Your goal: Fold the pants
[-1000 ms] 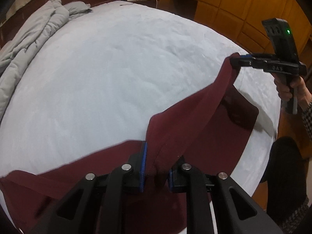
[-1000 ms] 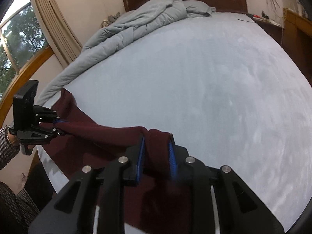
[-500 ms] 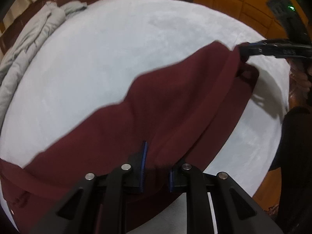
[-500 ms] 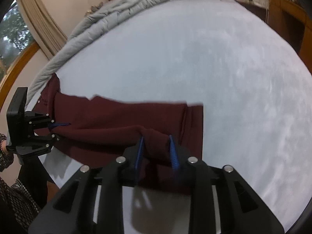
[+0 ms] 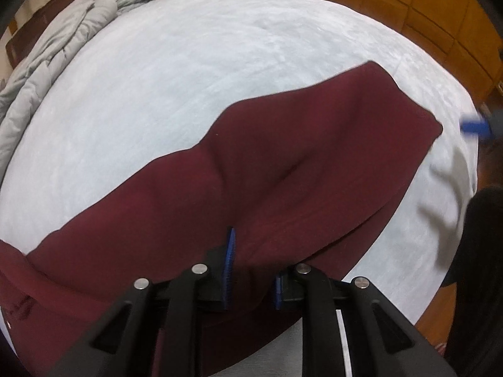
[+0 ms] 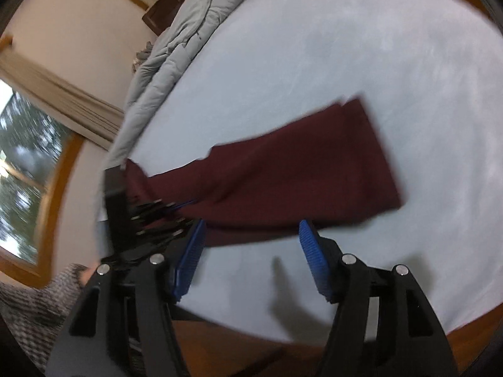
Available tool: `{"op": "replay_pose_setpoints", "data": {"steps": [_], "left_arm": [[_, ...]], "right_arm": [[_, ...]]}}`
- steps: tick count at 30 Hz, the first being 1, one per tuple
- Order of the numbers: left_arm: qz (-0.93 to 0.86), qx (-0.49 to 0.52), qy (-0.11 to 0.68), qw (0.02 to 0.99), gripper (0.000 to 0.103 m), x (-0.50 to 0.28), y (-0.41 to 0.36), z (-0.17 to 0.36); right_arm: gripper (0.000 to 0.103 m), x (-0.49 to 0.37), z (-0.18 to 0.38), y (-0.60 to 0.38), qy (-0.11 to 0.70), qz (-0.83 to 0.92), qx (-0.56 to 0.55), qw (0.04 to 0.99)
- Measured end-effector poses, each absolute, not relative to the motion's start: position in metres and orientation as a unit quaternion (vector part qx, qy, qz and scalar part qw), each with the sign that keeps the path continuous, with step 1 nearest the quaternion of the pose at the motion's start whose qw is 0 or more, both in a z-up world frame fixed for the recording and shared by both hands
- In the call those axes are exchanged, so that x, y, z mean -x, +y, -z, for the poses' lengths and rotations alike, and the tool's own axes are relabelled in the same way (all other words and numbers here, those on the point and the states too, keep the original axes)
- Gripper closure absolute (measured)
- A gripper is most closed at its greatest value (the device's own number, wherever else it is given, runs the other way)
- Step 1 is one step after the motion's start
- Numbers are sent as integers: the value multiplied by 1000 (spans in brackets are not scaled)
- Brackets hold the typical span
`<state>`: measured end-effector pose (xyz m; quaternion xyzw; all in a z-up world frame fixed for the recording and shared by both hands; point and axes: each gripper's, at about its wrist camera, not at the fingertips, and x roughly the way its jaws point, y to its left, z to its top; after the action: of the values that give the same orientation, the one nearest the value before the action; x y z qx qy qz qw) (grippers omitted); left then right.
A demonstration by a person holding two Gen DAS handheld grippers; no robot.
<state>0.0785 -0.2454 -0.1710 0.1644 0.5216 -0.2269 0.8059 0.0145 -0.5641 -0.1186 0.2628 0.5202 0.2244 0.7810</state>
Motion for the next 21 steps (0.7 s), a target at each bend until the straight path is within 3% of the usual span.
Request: {"op": "replay_pose_setpoints", "data": {"steps": [8, 15, 18, 19, 21], "left_arm": [[231, -138, 527, 806, 82, -81, -240, 165], [235, -132, 525, 807, 82, -82, -239, 161], [237, -134, 524, 807, 81, -81, -237, 161], [237, -135, 524, 807, 81, -81, -238, 160], [236, -132, 524, 807, 81, -80, -236, 158]], "right_arm": [[40, -22, 163, -562, 523, -191, -421, 716], [42, -42, 173, -569, 518, -155, -440, 716], [63, -52, 179, -579, 526, -127, -421, 728], [78, -55, 179, -580, 533, -119, -409, 731], [88, -60, 173, -578, 530, -120, -384, 747]]}}
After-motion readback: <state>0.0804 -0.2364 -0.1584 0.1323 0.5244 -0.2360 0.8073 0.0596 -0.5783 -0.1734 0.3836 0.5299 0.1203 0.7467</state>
